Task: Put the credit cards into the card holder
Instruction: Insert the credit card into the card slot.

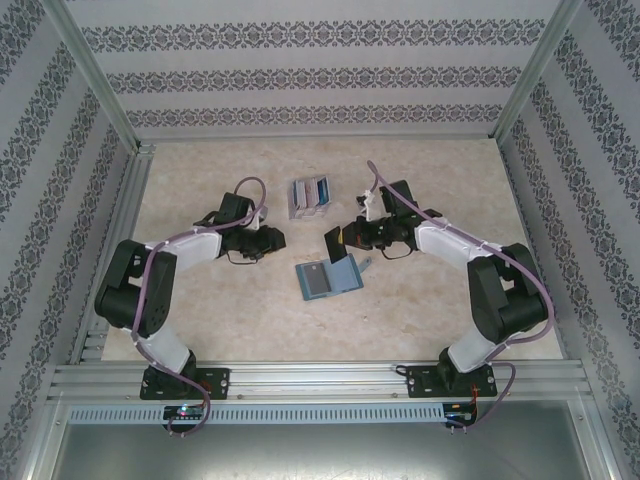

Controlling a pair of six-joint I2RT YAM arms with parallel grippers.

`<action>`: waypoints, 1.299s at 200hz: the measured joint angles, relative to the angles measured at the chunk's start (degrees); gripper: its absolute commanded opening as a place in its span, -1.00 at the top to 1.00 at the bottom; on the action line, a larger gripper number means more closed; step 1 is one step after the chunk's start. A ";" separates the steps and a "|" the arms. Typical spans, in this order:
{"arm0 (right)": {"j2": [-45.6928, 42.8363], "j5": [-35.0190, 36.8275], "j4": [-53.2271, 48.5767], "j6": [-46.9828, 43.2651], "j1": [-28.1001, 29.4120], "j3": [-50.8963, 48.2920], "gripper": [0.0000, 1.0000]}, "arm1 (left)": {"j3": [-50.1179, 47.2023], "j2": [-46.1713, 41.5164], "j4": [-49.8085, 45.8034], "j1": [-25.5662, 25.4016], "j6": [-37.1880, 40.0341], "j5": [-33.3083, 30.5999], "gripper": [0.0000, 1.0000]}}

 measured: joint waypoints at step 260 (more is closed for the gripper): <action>5.77 0.20 4.31 -3.76 2.38 -7.76 0.84 | -1.25 3.37 -1.90 -13.27 -6.86 -2.54 0.48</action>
